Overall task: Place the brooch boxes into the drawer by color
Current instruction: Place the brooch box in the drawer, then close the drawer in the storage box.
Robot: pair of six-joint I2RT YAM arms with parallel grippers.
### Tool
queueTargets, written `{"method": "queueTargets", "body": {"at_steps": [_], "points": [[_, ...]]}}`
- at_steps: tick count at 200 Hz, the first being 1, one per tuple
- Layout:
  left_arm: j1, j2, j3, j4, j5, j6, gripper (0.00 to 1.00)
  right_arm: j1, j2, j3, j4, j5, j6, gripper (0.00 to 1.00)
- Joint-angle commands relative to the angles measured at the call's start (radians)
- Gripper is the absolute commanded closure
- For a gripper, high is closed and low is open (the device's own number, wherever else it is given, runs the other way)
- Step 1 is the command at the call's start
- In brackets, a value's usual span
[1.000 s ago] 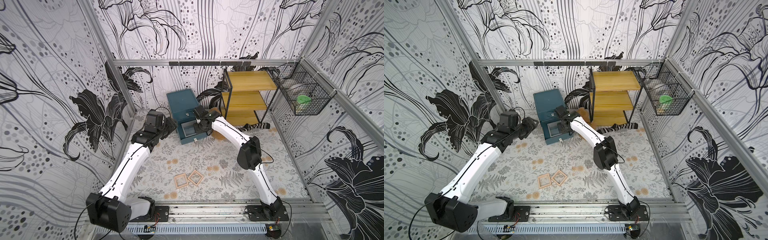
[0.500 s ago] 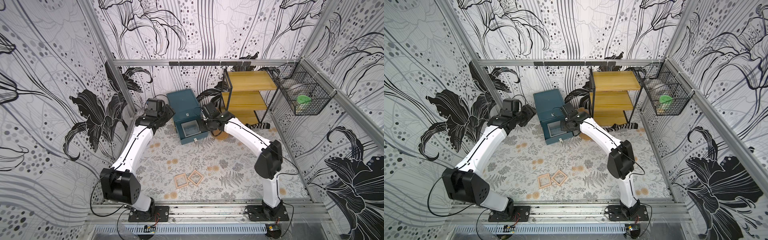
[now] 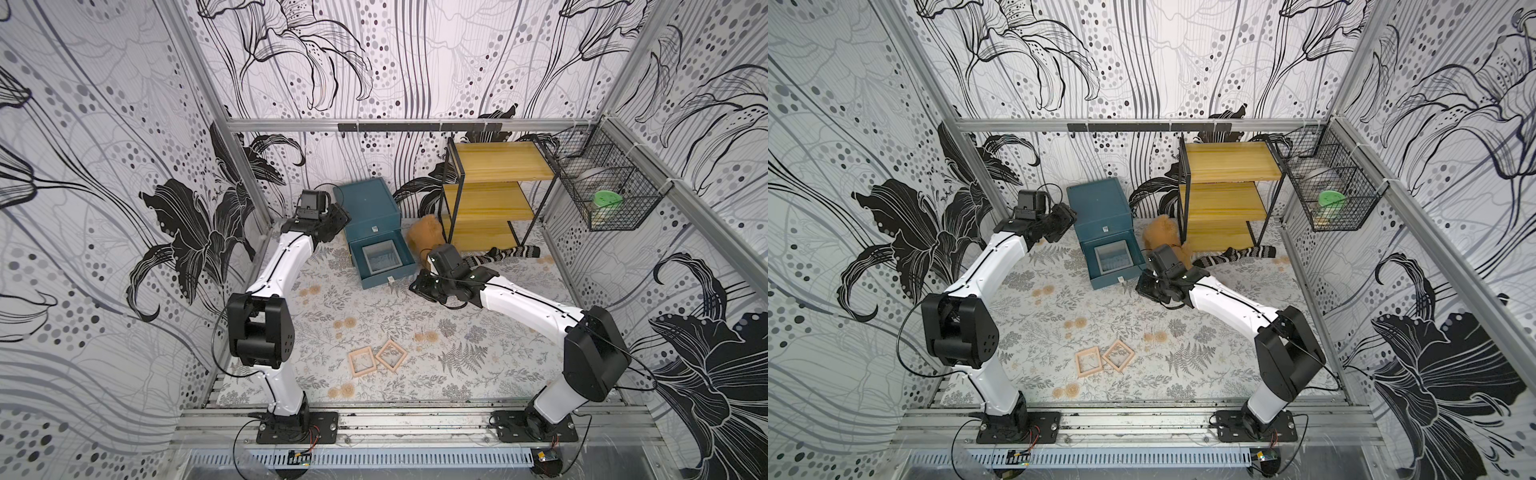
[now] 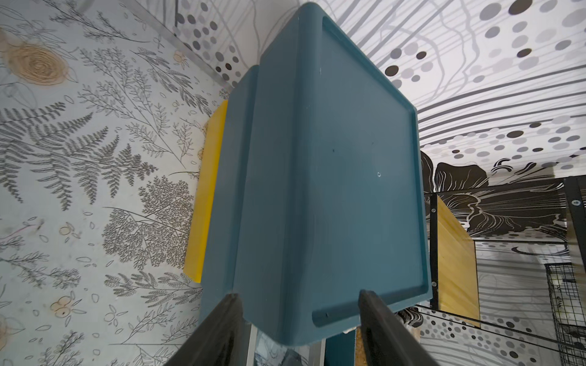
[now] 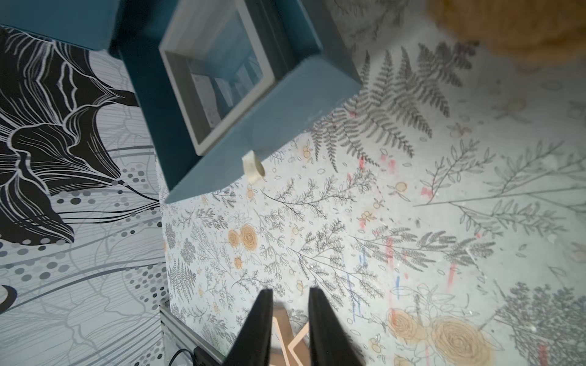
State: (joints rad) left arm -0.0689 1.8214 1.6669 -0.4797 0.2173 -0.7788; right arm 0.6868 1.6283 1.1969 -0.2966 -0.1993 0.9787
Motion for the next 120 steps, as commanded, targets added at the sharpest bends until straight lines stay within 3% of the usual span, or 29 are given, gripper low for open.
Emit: {"method": "queueTargets", "body": {"at_steps": [1,47,120], "points": [[0.006,0.028,0.048,0.04,0.004,0.044,0.39,0.008,0.001,-0.034,0.125,-0.052,0.094,0.75],[0.009,0.064,0.041,0.03,-0.009,0.062,0.48,0.007,0.089,-0.036,0.208,-0.034,0.106,0.75],[0.01,0.058,0.004,0.033,-0.013,0.062,0.5,0.001,0.203,0.024,0.325,0.013,0.096,0.76]]}}
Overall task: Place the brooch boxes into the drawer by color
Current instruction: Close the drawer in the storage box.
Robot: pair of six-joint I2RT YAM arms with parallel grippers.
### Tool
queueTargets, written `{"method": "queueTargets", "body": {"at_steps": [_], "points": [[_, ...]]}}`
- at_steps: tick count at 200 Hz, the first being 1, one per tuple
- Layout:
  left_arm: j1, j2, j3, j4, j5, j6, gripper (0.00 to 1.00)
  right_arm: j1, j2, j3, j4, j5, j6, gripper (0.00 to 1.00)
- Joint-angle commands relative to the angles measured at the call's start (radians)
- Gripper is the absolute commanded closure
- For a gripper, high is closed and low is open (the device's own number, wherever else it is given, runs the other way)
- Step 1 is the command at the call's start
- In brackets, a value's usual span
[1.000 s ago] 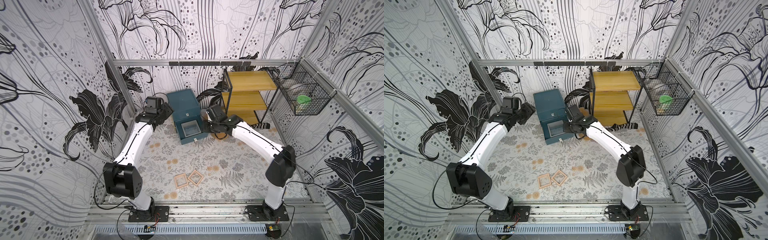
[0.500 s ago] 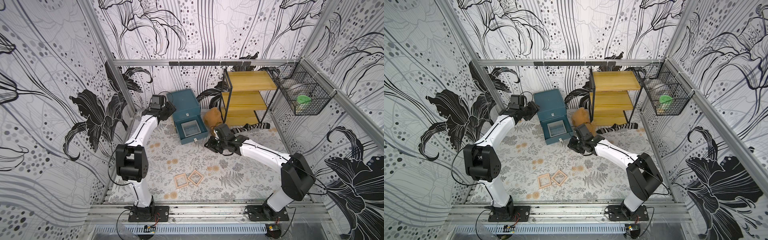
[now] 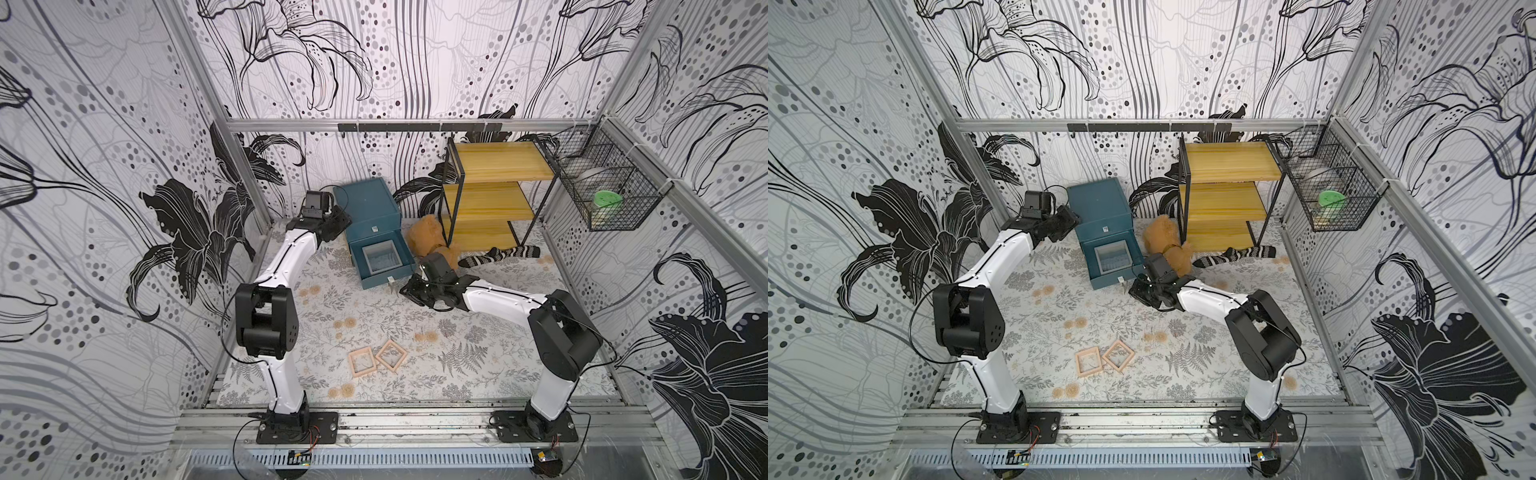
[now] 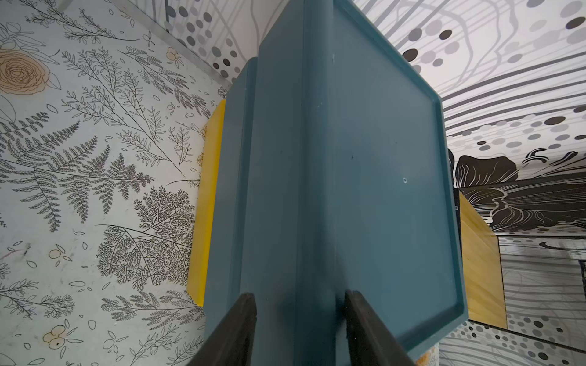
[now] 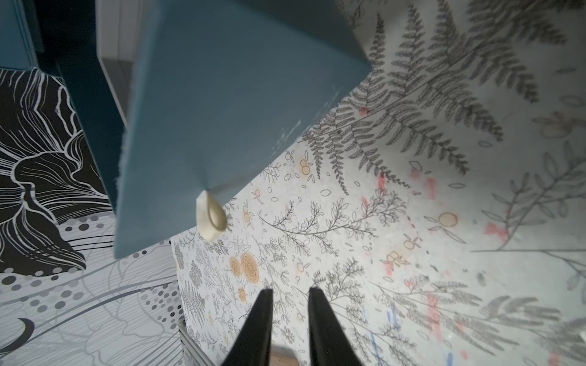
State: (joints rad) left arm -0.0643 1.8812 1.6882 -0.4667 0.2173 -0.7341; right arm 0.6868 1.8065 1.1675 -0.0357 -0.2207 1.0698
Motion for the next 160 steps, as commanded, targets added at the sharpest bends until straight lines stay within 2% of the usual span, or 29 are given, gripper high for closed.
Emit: {"method": "queueTargets", "body": {"at_steps": [1,71,160], "points": [[0.005,-0.002,-0.017,0.021,-0.013,0.017,0.5,0.0,0.026,0.054,0.065,0.035,0.005,0.76],[0.004,-0.006,-0.028,0.025,0.003,0.013,0.51,-0.022,0.085,0.107,0.13,0.073,0.016,0.78],[0.003,-0.02,-0.06,0.042,0.014,0.0,0.52,-0.045,0.171,0.257,0.094,0.078,0.004,0.79]]}}
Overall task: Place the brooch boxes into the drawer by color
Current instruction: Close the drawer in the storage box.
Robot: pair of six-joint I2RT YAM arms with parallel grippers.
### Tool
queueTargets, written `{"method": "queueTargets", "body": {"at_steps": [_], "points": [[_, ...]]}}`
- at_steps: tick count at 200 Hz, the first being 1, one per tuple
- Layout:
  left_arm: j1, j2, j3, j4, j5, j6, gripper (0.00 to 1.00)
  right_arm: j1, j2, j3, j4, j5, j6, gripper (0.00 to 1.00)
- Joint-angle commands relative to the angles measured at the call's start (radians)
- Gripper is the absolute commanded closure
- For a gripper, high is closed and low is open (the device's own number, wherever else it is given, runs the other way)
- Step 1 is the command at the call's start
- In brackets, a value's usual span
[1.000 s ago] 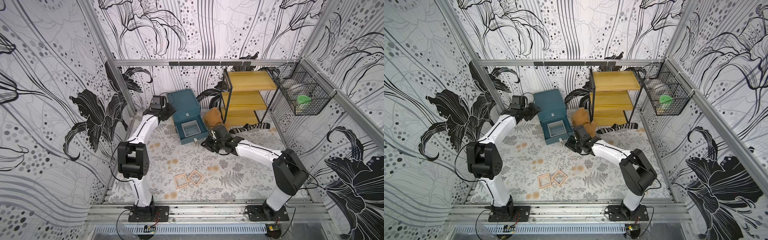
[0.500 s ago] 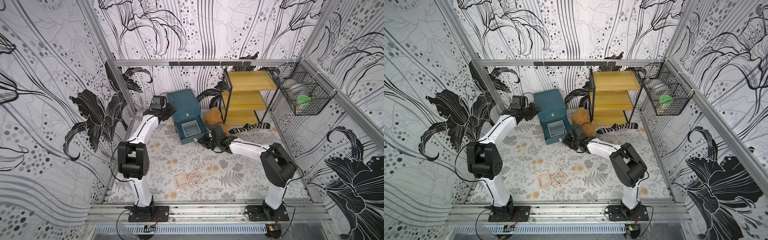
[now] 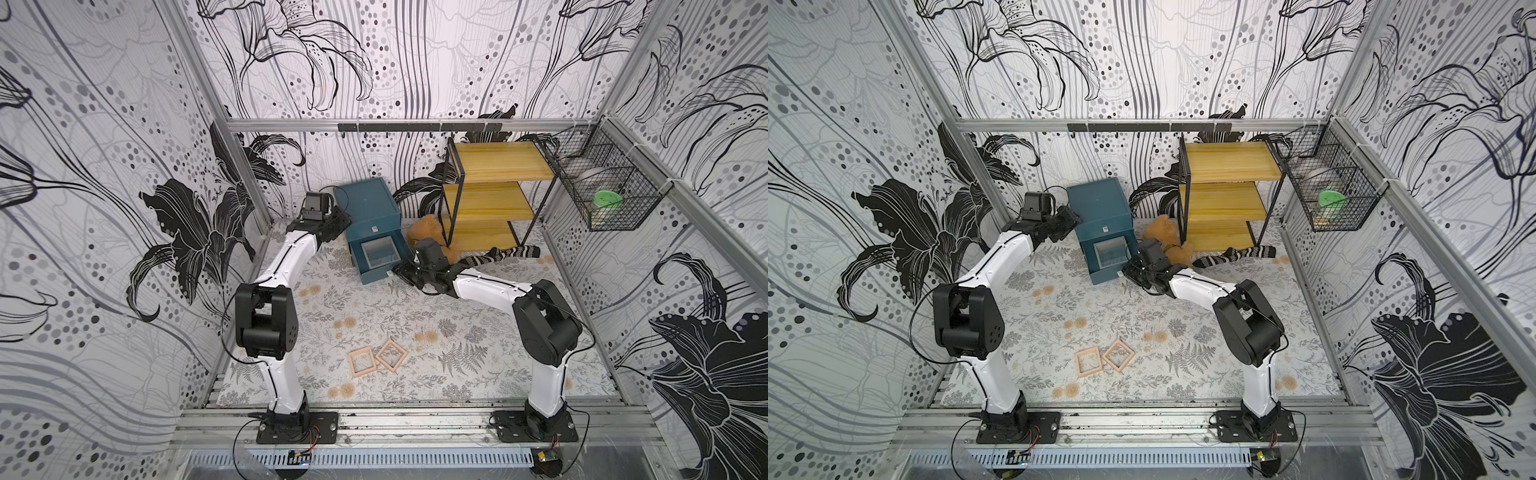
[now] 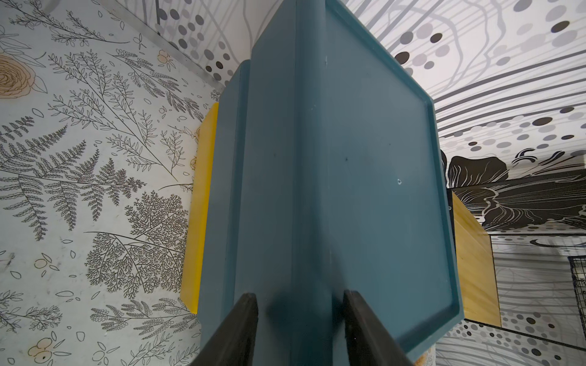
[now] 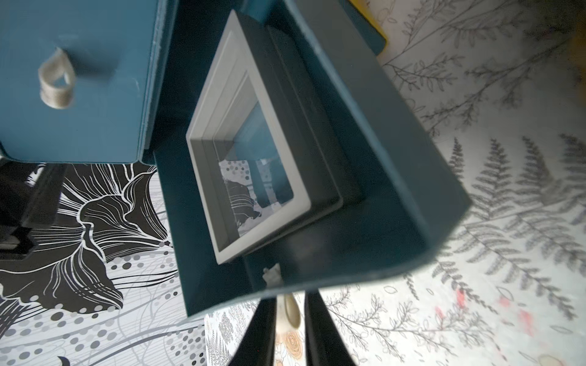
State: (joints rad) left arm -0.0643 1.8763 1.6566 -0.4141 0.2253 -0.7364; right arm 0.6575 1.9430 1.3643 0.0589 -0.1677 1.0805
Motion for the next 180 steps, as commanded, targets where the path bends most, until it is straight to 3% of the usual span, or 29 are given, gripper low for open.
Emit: {"method": "queueTargets", "body": {"at_steps": [1,137,180], "points": [[0.003,-0.015,-0.028,-0.011,0.006,0.002,0.52,-0.016,0.036,0.063,-0.001,0.025,-0.007,0.79],[0.003,-0.036,-0.05,-0.006,0.019,-0.005,0.52,-0.042,0.329,0.489,-0.093,0.01,0.061,0.8],[0.003,-0.042,-0.064,-0.005,0.022,-0.006,0.52,-0.046,0.373,0.535,-0.071,0.02,0.103,0.8]]}}
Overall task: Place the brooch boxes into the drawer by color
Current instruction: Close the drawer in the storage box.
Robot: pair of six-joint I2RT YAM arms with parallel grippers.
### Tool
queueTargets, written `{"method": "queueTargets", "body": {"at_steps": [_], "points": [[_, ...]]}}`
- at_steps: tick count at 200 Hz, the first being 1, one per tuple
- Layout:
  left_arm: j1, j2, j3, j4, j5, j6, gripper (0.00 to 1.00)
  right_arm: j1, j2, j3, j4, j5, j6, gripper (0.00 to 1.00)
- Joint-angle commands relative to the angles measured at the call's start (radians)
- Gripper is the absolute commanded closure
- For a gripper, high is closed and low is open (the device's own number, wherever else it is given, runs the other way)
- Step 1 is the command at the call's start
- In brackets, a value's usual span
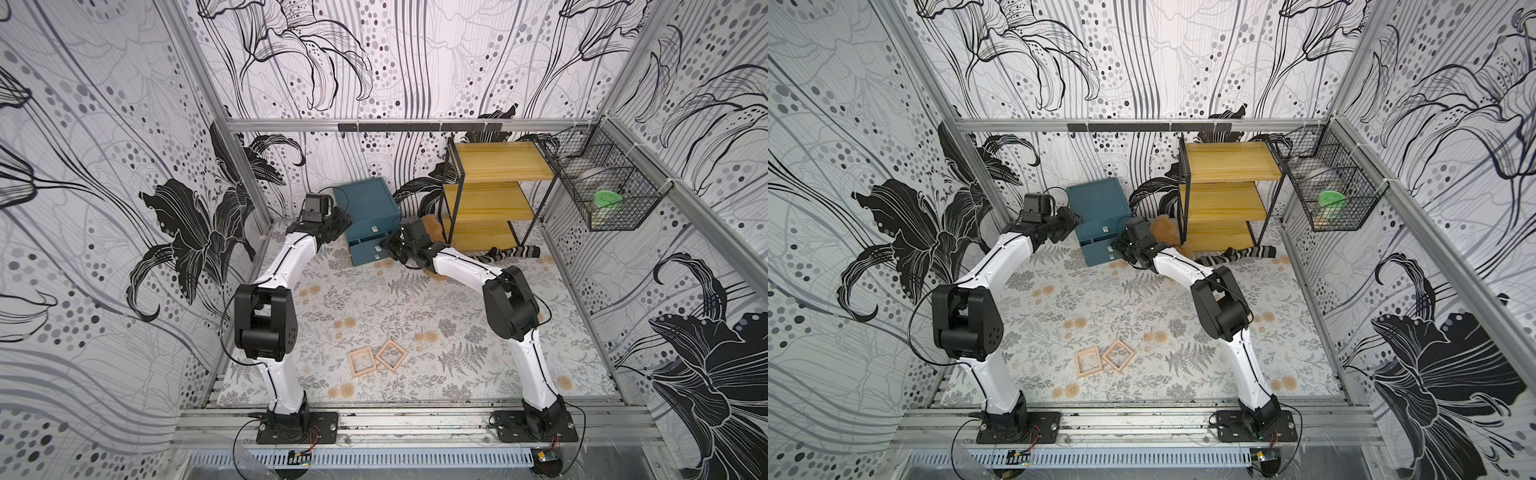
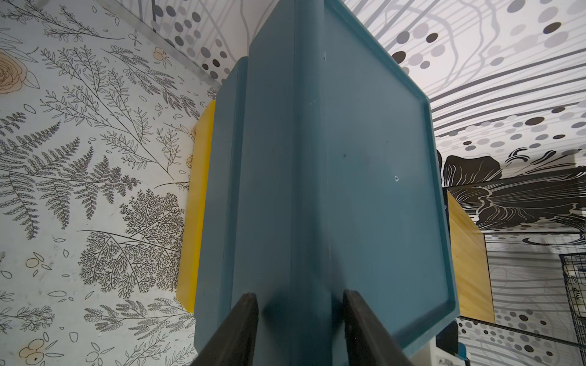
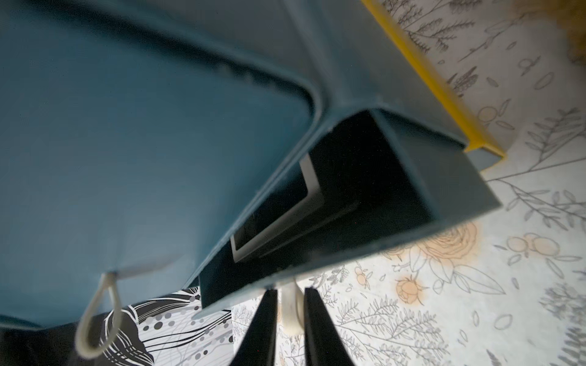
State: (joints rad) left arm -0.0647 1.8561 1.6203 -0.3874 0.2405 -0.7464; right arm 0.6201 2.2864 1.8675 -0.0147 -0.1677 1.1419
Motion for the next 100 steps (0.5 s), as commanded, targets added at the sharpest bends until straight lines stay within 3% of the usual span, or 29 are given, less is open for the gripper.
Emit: {"method": "queueTargets", "body": {"at_steps": [1,100], "points": [[0.003,-0.022,-0.028,-0.031,0.006,0.005,0.52,-0.008,0.03,0.032,0.003,0.02,0.044,0.8],[0.002,-0.029,-0.053,-0.022,0.008,0.005,0.52,-0.012,0.089,0.104,0.041,0.028,0.094,0.8]]}}
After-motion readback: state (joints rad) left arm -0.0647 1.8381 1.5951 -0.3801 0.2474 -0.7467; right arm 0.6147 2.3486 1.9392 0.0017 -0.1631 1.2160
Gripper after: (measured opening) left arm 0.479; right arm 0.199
